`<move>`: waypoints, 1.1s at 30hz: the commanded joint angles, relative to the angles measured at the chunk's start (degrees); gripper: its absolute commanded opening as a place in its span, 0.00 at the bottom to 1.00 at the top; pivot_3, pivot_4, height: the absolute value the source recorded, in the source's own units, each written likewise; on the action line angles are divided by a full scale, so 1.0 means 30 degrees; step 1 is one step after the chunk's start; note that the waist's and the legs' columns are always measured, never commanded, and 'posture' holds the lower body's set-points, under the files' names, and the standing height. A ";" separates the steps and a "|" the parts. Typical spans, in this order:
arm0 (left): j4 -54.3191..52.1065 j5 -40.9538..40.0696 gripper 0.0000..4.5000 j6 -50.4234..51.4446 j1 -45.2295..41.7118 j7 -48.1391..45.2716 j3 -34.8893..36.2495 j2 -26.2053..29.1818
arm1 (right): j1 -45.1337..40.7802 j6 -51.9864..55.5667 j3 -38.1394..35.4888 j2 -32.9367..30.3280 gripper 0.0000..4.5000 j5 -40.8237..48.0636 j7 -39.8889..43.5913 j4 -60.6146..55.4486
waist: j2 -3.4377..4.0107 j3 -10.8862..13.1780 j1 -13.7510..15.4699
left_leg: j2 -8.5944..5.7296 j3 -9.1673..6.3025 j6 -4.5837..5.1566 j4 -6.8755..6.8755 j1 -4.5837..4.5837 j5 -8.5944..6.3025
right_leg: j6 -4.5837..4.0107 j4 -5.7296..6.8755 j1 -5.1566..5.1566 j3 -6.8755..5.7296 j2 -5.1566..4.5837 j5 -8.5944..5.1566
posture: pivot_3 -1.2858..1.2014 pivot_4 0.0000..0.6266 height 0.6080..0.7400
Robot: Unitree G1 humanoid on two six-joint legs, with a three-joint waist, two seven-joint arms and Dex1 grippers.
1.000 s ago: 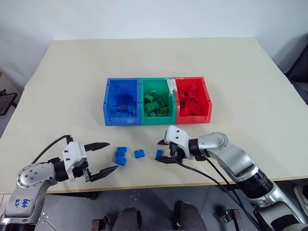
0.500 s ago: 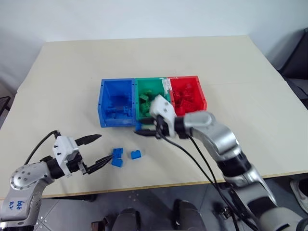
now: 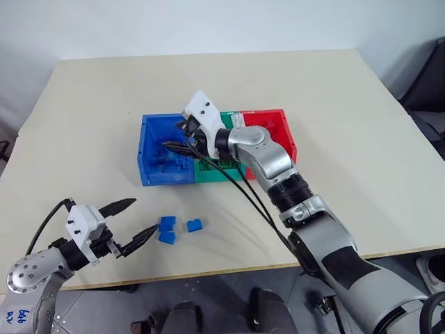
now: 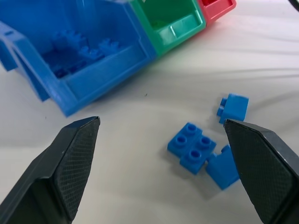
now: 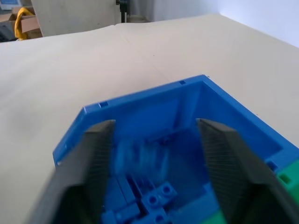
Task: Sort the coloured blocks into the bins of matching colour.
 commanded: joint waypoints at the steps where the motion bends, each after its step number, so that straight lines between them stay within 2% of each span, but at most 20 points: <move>1: -0.0312 -0.0323 1.00 -0.0071 -0.0109 0.0001 0.0419 0.0054 | 0.1319 -0.0743 -0.0547 -0.1235 0.98 0.0859 0.2331 -0.2867 | -0.0002 -0.0001 0.0041 | -0.0001 0.0002 0.0000 0.0000 0.0000 0.0000 | 0.0000 -0.0001 0.0000 0.0002 -0.0001 0.0000 | 0.52 0.24 1.00; 9: 0.1064 -0.1027 1.00 0.0750 -0.1622 -0.1528 0.0347 0.1122 | 0.6024 -0.3424 -0.2827 -0.4439 0.99 0.4250 0.6996 -0.8572 | -0.0002 0.0000 0.0089 | 0.0001 0.0007 0.0001 0.0005 0.0002 0.0000 | 0.0002 -0.0007 0.0002 -0.0001 -0.0002 0.0001 | 0.52 0.24 1.00; 13: 0.3403 -0.0200 1.00 0.0194 -0.2986 -0.3028 0.0082 0.2399 | 1.0547 -0.2859 -0.3971 -0.8326 0.99 0.5510 0.9657 -1.1530 | -0.0004 -0.0001 0.0351 | 0.0000 0.0012 0.0002 -0.0009 0.0008 -0.0001 | 0.0003 -0.0010 0.0005 -0.0012 -0.0003 0.0001 | 0.52 0.24 1.00; 18: 0.5102 0.0322 1.00 -0.0961 -0.3548 -0.4656 0.0177 0.3598 | 1.4765 -0.3750 -0.5996 -1.1255 0.99 0.5580 0.9846 -1.2944 | -0.0002 0.0002 0.0590 | -0.0004 0.0085 0.0012 -0.0005 0.0005 -0.0005 | 0.0002 -0.0079 0.0011 0.0005 -0.0011 0.0001 | 0.52 0.24 1.00; 23: 0.3421 -0.0110 1.00 0.0240 -0.3280 -0.5473 -0.0538 0.4246 | 1.7662 -0.4274 -0.7126 -1.2814 0.99 0.5740 1.0178 -1.4206 | -0.0002 0.0002 0.0585 | 0.0001 0.0092 0.0013 -0.0005 0.0017 -0.0006 | 0.0001 -0.0071 0.0012 0.0015 -0.0011 0.0001 | 0.52 0.24 1.00; 25: 0.1780 0.0111 1.00 0.1258 -0.4523 -0.4591 -0.2026 0.3883 | 1.8739 -0.4525 -0.7553 -1.3047 0.99 0.5670 0.9974 -1.4432 | -0.0004 0.0003 0.0637 | 0.0001 0.0096 0.0014 -0.0004 0.0020 -0.0006 | 0.0001 -0.0067 0.0013 0.0021 -0.0013 0.0001 | 0.52 0.24 1.00; 27: -0.0257 0.0426 1.00 0.3141 -0.6110 -0.3363 -0.4027 0.3542 | 1.9518 -0.4630 -0.8290 -1.3326 0.99 0.5775 0.9582 -1.4759 | -0.0004 0.0004 0.1102 | -0.0001 0.0083 0.0015 0.0022 0.0014 -0.0005 | 0.0000 -0.0061 0.0028 0.0017 -0.0017 0.0002 | 0.52 0.24 1.00; 33: -0.2345 0.2193 1.00 0.6927 -0.8496 -0.2519 -0.8518 0.3901 | 2.2458 -0.3674 -0.9959 -1.3274 0.99 0.6212 0.7529 -1.7829 | -0.0001 0.0002 0.1292 | -0.0005 0.0080 0.0035 0.0115 0.0006 -0.0018 | -0.0005 -0.0039 0.0055 0.0025 -0.0017 0.0006 | 0.52 0.24 1.00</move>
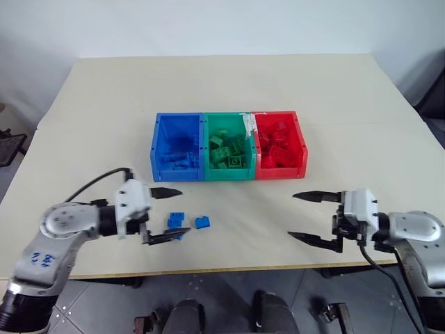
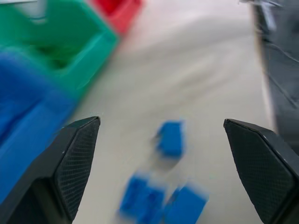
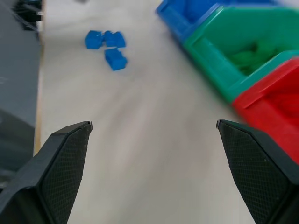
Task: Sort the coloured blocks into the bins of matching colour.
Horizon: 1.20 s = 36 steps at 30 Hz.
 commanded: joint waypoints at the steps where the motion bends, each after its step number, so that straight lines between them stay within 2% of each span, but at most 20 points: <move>1: -0.0997 0.1504 1.00 0.2596 -0.1420 0.0824 -0.2507 0.0308 | 0.1611 0.0533 -0.0995 -0.0146 0.99 0.0630 -0.1100 -0.2540 | 0.0000 0.0000 0.0138 | 0.0000 0.0000 0.0000 0.0002 0.0001 0.0000 | 0.0000 0.0003 0.0000 0.0000 0.0003 0.0000 | 0.52 0.24 1.00; 4: 0.0079 0.3424 1.00 0.2637 -0.2907 0.1108 -0.4637 -0.0143 | 0.2698 0.0862 -0.1223 -0.0080 0.99 0.0830 -0.1766 -0.3887 | 0.0000 0.0000 0.0252 | -0.0003 0.0020 0.0002 0.0030 -0.0001 0.0000 | -0.0006 -0.0009 0.0006 0.0019 0.0005 0.0002 | 0.52 0.24 1.00; 8: 0.1642 0.4518 1.00 0.2817 -0.4265 0.1297 -0.5533 -0.0639 | 0.3606 0.1399 -0.0959 0.0033 0.99 0.0978 -0.2740 -0.5520 | -0.0001 0.0001 0.0388 | -0.0005 0.0028 0.0010 0.0060 -0.0004 -0.0004 | -0.0012 -0.0016 0.0015 0.0034 0.0006 0.0003 | 0.52 0.24 1.00; 14: 0.2889 0.5081 0.58 0.3970 -0.5684 0.0281 -0.6279 -0.0286 | 0.4775 0.1899 -0.0483 0.0050 1.00 0.1289 -0.3452 -0.7135 | -0.0004 0.0002 0.0452 | -0.0006 0.0023 0.0032 0.0081 -0.0019 -0.0017 | -0.0011 -0.0022 0.0017 0.0028 0.0006 0.0003 | 0.52 0.24 1.00; 22: 0.4921 0.5027 0.01 0.2346 -0.7430 -0.0898 -0.7028 -0.2396 | 0.5436 0.2160 -0.0798 -0.0309 1.00 0.1155 -0.3811 -0.7696 | -0.0007 0.0003 0.0477 | -0.0015 0.0024 0.0058 0.0132 -0.0022 -0.0031 | -0.0010 -0.0022 0.0040 0.0034 0.0001 0.0003 | 0.52 0.24 1.00; 24: 0.5258 0.4908 0.01 0.1611 -0.7478 -0.0987 -0.6832 -0.2905 | 0.5819 0.2071 -0.0979 -0.0285 1.00 0.1136 -0.3839 -0.7737 | -0.0007 0.0004 0.0451 | -0.0013 0.0023 0.0059 0.0133 -0.0025 -0.0031 | -0.0010 -0.0022 0.0039 0.0031 0.0002 0.0003 | 0.52 0.24 1.00; 33: 0.4988 0.4390 0.01 -0.0718 -0.6266 -0.1899 -0.5532 -0.2724 | 0.5593 0.1874 -0.1220 -0.0459 1.00 0.1045 -0.3798 -0.6608 | -0.0008 0.0004 0.0408 | -0.0011 0.0027 0.0060 0.0135 -0.0022 -0.0032 | -0.0011 -0.0024 0.0037 0.0033 0.0001 0.0003 | 0.52 0.24 1.00; 36: 0.4345 0.4033 0.14 -0.0616 -0.5966 -0.2719 -0.5472 -0.2333 | 0.5483 0.1940 -0.1393 -0.0715 1.00 0.1143 -0.3626 -0.6414 | -0.0009 0.0004 0.0480 | -0.0013 0.0021 0.0064 0.0151 -0.0029 -0.0034 | -0.0010 -0.0024 0.0044 0.0033 -0.0001 0.0004 | 0.52 0.24 1.00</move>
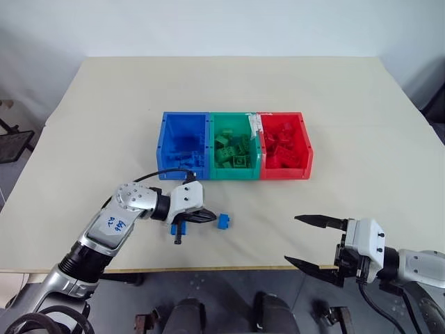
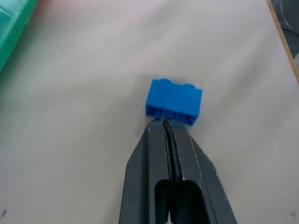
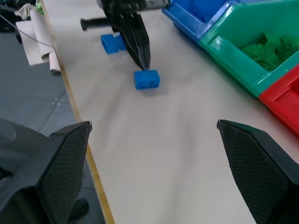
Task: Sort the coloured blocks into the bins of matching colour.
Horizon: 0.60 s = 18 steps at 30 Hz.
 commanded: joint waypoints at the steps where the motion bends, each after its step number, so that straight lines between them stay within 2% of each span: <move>1: -0.1161 -0.0622 0.21 -0.0305 0.0261 -0.0964 0.0284 0.0393 | -0.0041 -0.0216 -0.0830 -0.0440 1.00 0.0290 0.0309 0.0084 | 0.0000 0.0000 -0.0008 | 0.0000 0.0001 0.0001 0.0001 0.0001 0.0000 | 0.0000 -0.0002 0.0000 0.0000 0.0000 0.0000 | 0.52 0.24 1.00; 6: -0.1210 -0.0545 0.56 -0.1181 0.0272 -0.0573 0.0202 -0.0621 | -0.0065 -0.0112 -0.1296 -0.0686 1.00 0.0382 0.0343 0.0172 | -0.0001 0.0000 -0.0015 | 0.0000 0.0003 0.0003 0.0003 0.0001 -0.0001 | 0.0000 -0.0001 0.0005 -0.0001 0.0000 0.0000 | 0.52 0.24 1.00; 12: 0.1252 0.2089 0.99 -0.3116 -0.0540 0.0553 -0.1117 -0.1646 | 0.0777 -0.0015 -0.2046 -0.0709 1.00 0.0351 0.0328 -0.0415 | -0.0002 0.0000 -0.0018 | -0.0004 0.0008 0.0003 0.0003 0.0006 -0.0001 | 0.0001 0.0001 0.0007 -0.0001 0.0001 0.0001 | 0.52 0.24 1.00; 17: 0.2027 0.2017 0.99 -0.2275 -0.1316 0.0020 -0.1521 -0.2191 | 0.1337 -0.0084 -0.2421 -0.0625 1.00 0.0321 0.0205 -0.0860 | -0.0002 0.0000 0.0037 | -0.0007 0.0007 0.0006 0.0008 0.0003 -0.0002 | 0.0001 -0.0004 0.0013 0.0000 0.0000 0.0001 | 0.52 0.24 1.00; 18: 0.2066 0.1883 0.95 -0.2249 -0.1384 -0.0082 -0.1469 -0.2312 | 0.1374 -0.0125 -0.2405 -0.0598 1.00 0.0269 0.0177 -0.0863 | -0.0002 0.0000 0.0021 | -0.0006 0.0006 0.0006 0.0008 0.0005 -0.0003 | 0.0002 -0.0001 0.0013 -0.0001 0.0000 0.0001 | 0.52 0.24 1.00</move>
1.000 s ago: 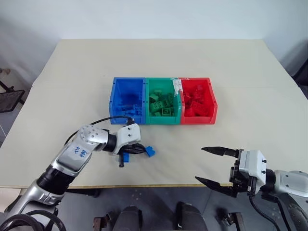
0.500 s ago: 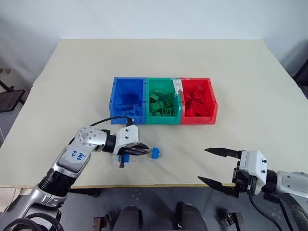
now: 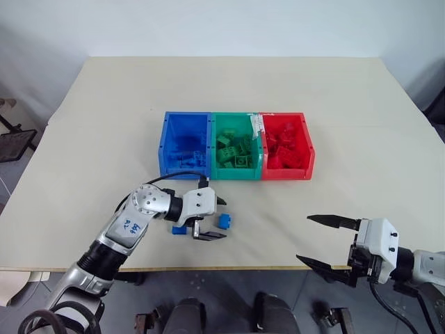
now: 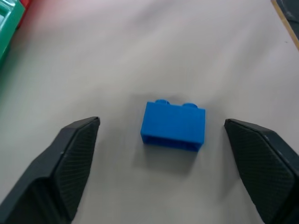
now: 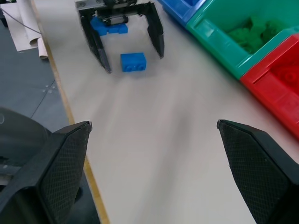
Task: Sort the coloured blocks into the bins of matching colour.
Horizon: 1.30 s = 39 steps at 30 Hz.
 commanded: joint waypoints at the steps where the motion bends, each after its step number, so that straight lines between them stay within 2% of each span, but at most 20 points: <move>1: -0.0026 -0.0217 0.91 0.0215 -0.0287 -0.0227 0.0072 -0.0310 | 0.0188 -0.0167 -0.0624 -0.0111 1.00 0.0227 -0.0094 -0.0726 | 0.0000 0.0000 -0.0032 | 0.0001 -0.0001 0.0000 -0.0002 0.0000 0.0000 | -0.0001 0.0001 -0.0001 -0.0001 0.0000 0.0000 | 0.52 0.24 1.00; 4: 0.0068 -0.0210 0.73 0.0293 -0.0283 -0.0458 0.0157 -0.0286 | 0.0088 -0.0099 -0.0509 -0.0088 1.00 0.0157 -0.0222 -0.0786 | 0.0000 0.0000 -0.0064 | 0.0002 -0.0002 0.0000 -0.0002 0.0003 0.0000 | 0.0000 0.0006 -0.0002 -0.0001 0.0001 0.0000 | 0.52 0.24 1.00; 9: 0.0209 -0.0179 0.37 0.0236 -0.0204 -0.0904 0.0414 0.0222 | -0.0206 -0.0287 -0.0230 -0.0219 1.00 -0.0057 -0.0101 -0.0495 | 0.0000 0.0000 -0.0061 | 0.0002 -0.0004 0.0000 -0.0002 0.0002 0.0000 | 0.0000 0.0003 -0.0002 -0.0002 0.0001 0.0000 | 0.52 0.24 1.00; 10: 0.0358 -0.0198 0.34 0.0149 -0.0252 -0.0815 0.0629 0.0296 | -0.0355 -0.0434 -0.0020 -0.0308 1.00 -0.0254 0.0027 -0.0372 | 0.0000 0.0000 -0.0071 | 0.0002 -0.0004 0.0000 -0.0002 0.0003 0.0000 | -0.0001 0.0004 -0.0001 -0.0001 0.0001 0.0000 | 0.52 0.24 1.00; 13: 0.0494 -0.0972 0.34 0.0108 -0.0211 -0.0352 0.1826 0.0100 | -0.1087 -0.0577 0.0695 -0.0247 1.00 -0.0286 0.0237 -0.0204 | 0.0000 0.0000 -0.0110 | 0.0002 -0.0004 0.0000 -0.0004 0.0005 0.0000 | -0.0001 0.0005 -0.0002 -0.0001 0.0001 0.0000 | 0.52 0.24 1.00; 16: 0.0004 -0.3355 0.34 -0.0219 0.0537 -0.0033 0.4423 -0.0484 | -0.1990 -0.0443 0.1235 0.0055 1.00 0.0033 0.0085 -0.0186 | 0.0000 0.0000 -0.0126 | 0.0005 -0.0007 0.0000 -0.0001 0.0003 0.0000 | 0.0000 0.0012 -0.0005 -0.0001 0.0000 0.0000 | 0.52 0.24 1.00; 19: -0.0477 -0.5318 0.34 0.0221 0.1470 0.0208 0.6940 -0.0322 | -0.3765 0.0444 0.2028 0.0830 1.00 0.0762 -0.1191 -0.0732 | 0.0000 0.0000 -0.0213 | 0.0013 -0.0020 -0.0002 -0.0003 0.0008 0.0001 | 0.0000 0.0027 -0.0011 -0.0008 0.0000 0.0000 | 0.52 0.24 1.00; 23: 0.0006 -0.5458 0.34 0.0736 0.1097 0.3345 0.9317 -0.0566 | -0.6455 0.0922 0.3327 0.2265 1.00 0.1100 -0.2927 -0.0958 | -0.0003 0.0002 -0.0181 | 0.0018 -0.0031 -0.0007 0.0004 0.0009 0.0003 | 0.0000 0.0036 -0.0012 -0.0017 0.0002 0.0001 | 0.52 0.24 1.00; 27: 0.1992 -0.4280 0.34 0.0723 -0.1245 0.6731 0.9539 -0.1729 | -0.7975 0.1241 0.3970 0.3377 1.00 0.1046 -0.4253 -0.0422 | -0.0027 0.0000 0.0208 | -0.0007 -0.0065 -0.0005 0.0035 -0.0006 0.0002 | 0.0028 0.0036 0.0012 -0.0032 -0.0008 0.0016 | 0.52 0.24 1.00; 32: 0.4483 -0.3528 0.34 0.0827 -0.3149 0.7035 0.8587 -0.2195 | -0.8115 0.1237 0.4267 0.3446 1.00 0.0607 -0.4430 -0.0104 | -0.0033 -0.0005 0.0242 | -0.0020 -0.0048 -0.0001 0.0011 -0.0011 0.0000 | 0.0055 0.0014 0.0005 -0.0031 -0.0007 0.0037 | 0.52 0.24 1.00; 35: 0.5141 -0.3382 0.57 0.1019 -0.3757 0.7496 0.8579 -0.2256 | -0.7986 0.1258 0.4330 0.3379 1.00 0.0536 -0.4462 -0.0164 | -0.0033 -0.0005 -0.0008 | -0.0016 -0.0042 -0.0001 -0.0013 -0.0011 0.0001 | 0.0055 0.0023 -0.0016 -0.0035 -0.0004 0.0037 | 0.52 0.24 1.00; 39: 0.4262 -0.3147 0.85 0.1459 -0.3371 0.7430 0.8599 -0.1364 | -0.7729 0.1244 0.4315 0.3234 1.00 0.0567 -0.4249 -0.0108 | -0.0035 -0.0004 -0.0241 | -0.0015 -0.0042 -0.0001 -0.0022 -0.0012 0.0001 | 0.0056 0.0021 -0.0018 -0.0036 -0.0004 0.0037 | 0.52 0.24 1.00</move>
